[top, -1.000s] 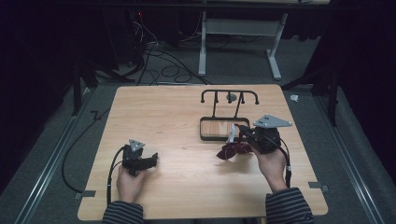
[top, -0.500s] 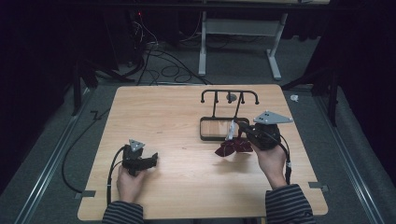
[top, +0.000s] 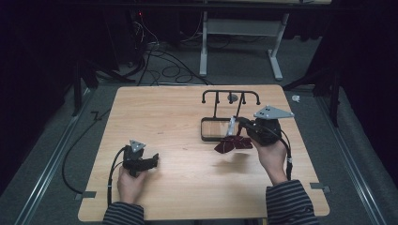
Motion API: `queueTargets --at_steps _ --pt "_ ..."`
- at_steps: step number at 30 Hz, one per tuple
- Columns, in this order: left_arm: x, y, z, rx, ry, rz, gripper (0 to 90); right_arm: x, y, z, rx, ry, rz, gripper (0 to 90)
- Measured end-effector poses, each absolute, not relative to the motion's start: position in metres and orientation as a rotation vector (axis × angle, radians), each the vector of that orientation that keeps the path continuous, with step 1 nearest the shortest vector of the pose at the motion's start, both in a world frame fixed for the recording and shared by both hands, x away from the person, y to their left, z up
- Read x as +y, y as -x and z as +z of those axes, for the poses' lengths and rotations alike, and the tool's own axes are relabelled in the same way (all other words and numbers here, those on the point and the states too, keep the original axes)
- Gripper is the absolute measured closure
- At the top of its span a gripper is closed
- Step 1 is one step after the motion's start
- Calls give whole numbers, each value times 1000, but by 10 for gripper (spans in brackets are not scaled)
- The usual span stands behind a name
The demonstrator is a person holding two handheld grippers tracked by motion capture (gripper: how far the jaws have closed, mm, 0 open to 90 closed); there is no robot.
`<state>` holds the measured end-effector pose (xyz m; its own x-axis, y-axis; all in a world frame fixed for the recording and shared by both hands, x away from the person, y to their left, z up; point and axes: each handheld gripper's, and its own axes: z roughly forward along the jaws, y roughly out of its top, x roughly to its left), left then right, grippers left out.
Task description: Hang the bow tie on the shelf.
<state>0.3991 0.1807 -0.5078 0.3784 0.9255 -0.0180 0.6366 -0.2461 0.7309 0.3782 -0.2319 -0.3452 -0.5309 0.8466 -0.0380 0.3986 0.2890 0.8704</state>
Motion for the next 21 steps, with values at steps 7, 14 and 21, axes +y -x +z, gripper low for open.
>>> queueTargets --at_steps 7,14,21 --pt "181 -399 -508 1341 -1981 561 203 -228 -381 -344 2064 -1111 1188 900" --pt "181 -399 -508 1340 -1981 560 204 -221 -386 -341 2074 -1091 1193 900" --pt "181 -399 -508 1340 -1981 560 203 -220 -392 -337 2073 -1082 1200 900"
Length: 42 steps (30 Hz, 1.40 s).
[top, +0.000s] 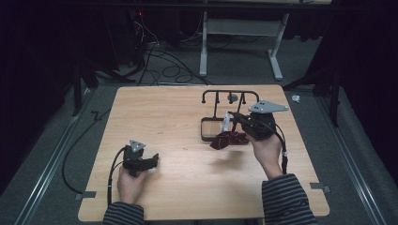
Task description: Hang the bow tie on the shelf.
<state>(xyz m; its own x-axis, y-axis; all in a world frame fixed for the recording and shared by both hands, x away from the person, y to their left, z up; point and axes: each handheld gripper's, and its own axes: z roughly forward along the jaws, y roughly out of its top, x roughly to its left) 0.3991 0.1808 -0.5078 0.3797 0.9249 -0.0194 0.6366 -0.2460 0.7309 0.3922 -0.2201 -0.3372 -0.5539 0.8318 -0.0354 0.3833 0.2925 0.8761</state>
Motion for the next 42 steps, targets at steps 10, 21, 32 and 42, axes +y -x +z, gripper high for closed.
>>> queueTargets --at_steps 10,21,32,42 --pt "181 -399 -508 1340 -1981 559 203 -224 -398 -333 2063 -1110 1223 900" --pt "181 -399 -508 1340 -1981 559 203 -225 -405 -330 2058 -1113 1235 900" --pt "181 -399 -508 1341 -1981 559 203 -227 -414 -333 2054 -1152 1263 900" --pt "181 -399 -508 1341 -1981 560 203 -224 -417 -335 2066 -1149 1259 900"
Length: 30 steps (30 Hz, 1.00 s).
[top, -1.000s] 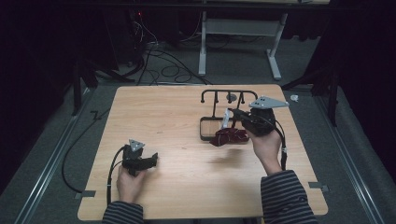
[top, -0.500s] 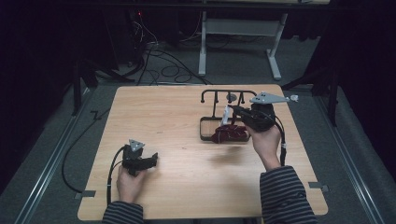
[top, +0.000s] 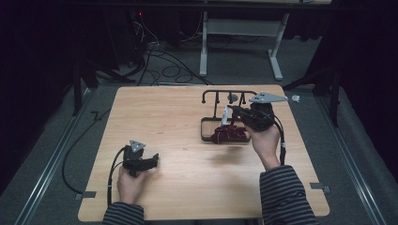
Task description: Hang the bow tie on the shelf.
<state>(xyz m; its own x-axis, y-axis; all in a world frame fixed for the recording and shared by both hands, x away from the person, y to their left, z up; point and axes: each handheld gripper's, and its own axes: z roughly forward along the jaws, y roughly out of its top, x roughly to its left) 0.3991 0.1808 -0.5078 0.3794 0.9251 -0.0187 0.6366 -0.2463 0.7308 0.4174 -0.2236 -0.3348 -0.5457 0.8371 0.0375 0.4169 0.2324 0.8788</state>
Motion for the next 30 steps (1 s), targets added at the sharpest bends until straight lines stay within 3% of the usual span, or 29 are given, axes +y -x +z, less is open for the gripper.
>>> queueTargets --at_steps 30 --pt "181 -399 -508 1340 -1981 559 203 -221 -435 -324 2059 -1143 1248 900"
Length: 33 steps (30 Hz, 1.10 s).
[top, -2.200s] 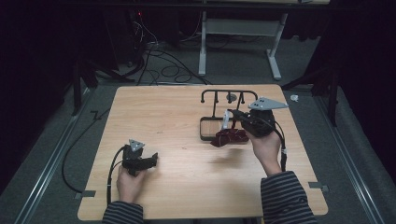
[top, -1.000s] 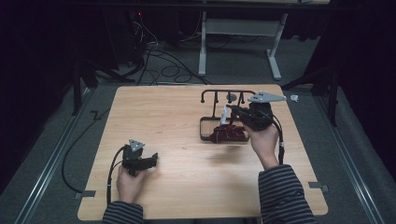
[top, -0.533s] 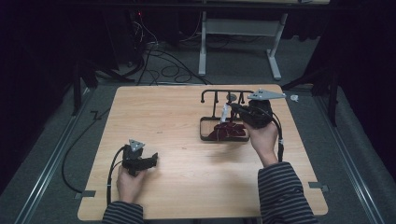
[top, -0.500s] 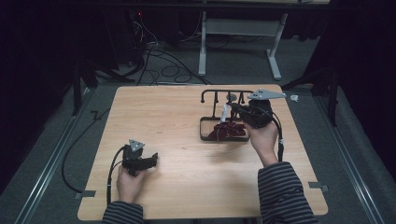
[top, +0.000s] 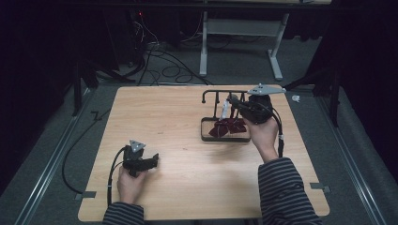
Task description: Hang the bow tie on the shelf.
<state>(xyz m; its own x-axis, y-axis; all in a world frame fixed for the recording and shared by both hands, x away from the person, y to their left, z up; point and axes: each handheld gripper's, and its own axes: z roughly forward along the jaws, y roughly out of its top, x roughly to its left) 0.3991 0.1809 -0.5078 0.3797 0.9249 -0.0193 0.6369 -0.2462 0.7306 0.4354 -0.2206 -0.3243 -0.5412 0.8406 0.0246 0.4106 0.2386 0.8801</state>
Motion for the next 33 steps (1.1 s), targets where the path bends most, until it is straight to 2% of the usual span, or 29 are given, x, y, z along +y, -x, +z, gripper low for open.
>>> queueTargets --at_steps 33 --pt "181 -399 -508 1340 -1981 559 203 -221 -467 -332 2077 -1232 1176 900"
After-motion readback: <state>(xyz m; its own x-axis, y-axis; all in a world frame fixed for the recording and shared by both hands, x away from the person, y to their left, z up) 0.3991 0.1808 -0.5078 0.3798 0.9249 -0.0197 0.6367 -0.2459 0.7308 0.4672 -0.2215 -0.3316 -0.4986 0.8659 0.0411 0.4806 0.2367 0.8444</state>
